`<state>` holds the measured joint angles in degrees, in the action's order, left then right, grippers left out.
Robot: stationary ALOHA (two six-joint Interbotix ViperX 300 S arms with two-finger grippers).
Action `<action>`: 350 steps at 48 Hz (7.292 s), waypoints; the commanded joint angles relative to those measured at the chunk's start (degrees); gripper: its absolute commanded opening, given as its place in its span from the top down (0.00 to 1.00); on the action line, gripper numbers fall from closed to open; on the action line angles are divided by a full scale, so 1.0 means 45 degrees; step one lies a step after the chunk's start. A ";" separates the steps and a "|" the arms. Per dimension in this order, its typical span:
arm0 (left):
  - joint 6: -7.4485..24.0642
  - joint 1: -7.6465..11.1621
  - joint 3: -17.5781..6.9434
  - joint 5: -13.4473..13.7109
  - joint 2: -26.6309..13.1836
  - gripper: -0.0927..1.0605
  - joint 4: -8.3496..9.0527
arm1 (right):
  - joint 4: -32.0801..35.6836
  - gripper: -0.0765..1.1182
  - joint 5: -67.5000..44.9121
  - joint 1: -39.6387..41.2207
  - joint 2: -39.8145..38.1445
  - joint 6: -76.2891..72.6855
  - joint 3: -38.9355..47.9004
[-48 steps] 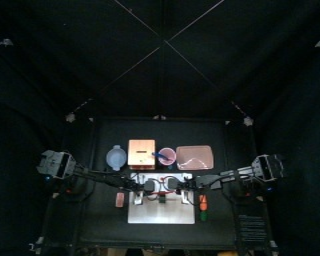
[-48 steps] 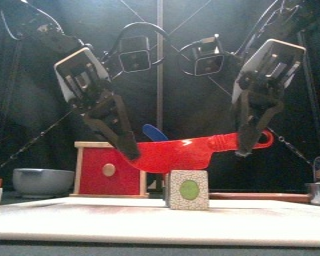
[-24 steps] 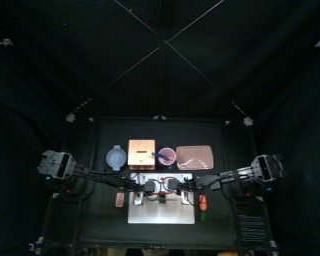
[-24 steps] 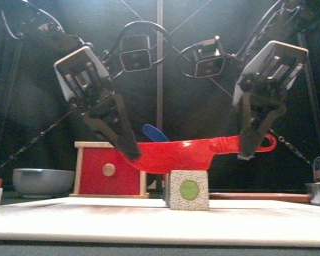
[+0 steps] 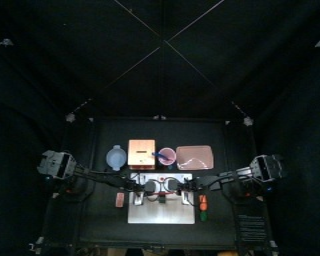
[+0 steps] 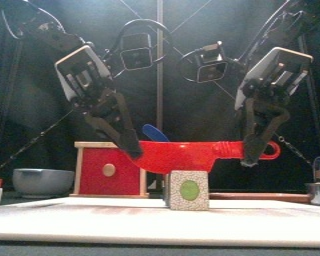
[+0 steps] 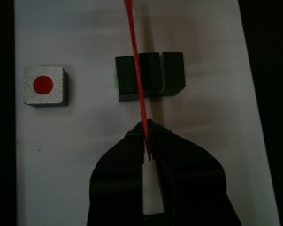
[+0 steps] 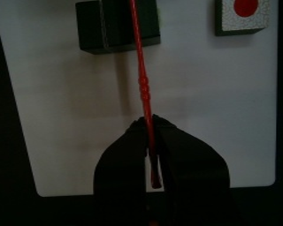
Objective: Cut the sushi into 4 pieces with the knife
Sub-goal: Cut the sushi into 4 pieces
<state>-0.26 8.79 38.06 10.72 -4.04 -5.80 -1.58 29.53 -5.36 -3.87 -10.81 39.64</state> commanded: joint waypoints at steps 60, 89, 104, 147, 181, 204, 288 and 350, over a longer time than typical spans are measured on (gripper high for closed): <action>-0.0020 0.0234 -0.0273 0.1348 0.0176 0.53 0.0215 | -0.0215 0.81 0.0117 -0.0039 -0.0254 -0.0098 0.0098; -0.0020 0.0430 -0.0254 0.1348 0.0117 0.53 -0.0176 | -0.0332 0.81 0.0078 -0.0176 -0.0234 -0.0117 0.0078; -0.0020 0.0332 -0.0273 0.1328 -0.0137 0.53 0.0078 | 0.0059 0.81 0.0000 -0.0078 -0.0117 -0.0098 0.0078; -0.0020 0.0312 -0.0176 0.1094 -0.1055 0.53 0.0176 | -0.0391 0.81 -0.0820 -0.0137 0.0938 -0.0098 0.0449; -0.0020 0.0312 0.0078 0.0859 -0.1719 0.53 -0.0059 | -0.0898 0.81 -0.1523 -0.0156 0.1895 -0.0117 0.0527; 0.0000 -0.0039 -0.0078 0.0781 -0.1543 0.56 0.0469 | -0.0430 0.81 -0.1426 0.0000 0.1406 -0.0117 0.0371; 0.0039 -0.1523 -0.0391 0.0801 -0.0273 0.66 0.1875 | 0.0742 0.81 -0.0195 0.1211 0.0410 -0.0098 -0.0391; 0.0000 0.0703 -0.0879 0.0898 -0.0156 0.66 0.0313 | -0.0996 0.81 -0.1016 -0.0371 -0.0840 -0.0137 0.0605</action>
<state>-0.53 10.81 34.72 14.50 -4.92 -4.04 -5.80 25.14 -7.12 -6.94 -11.25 42.28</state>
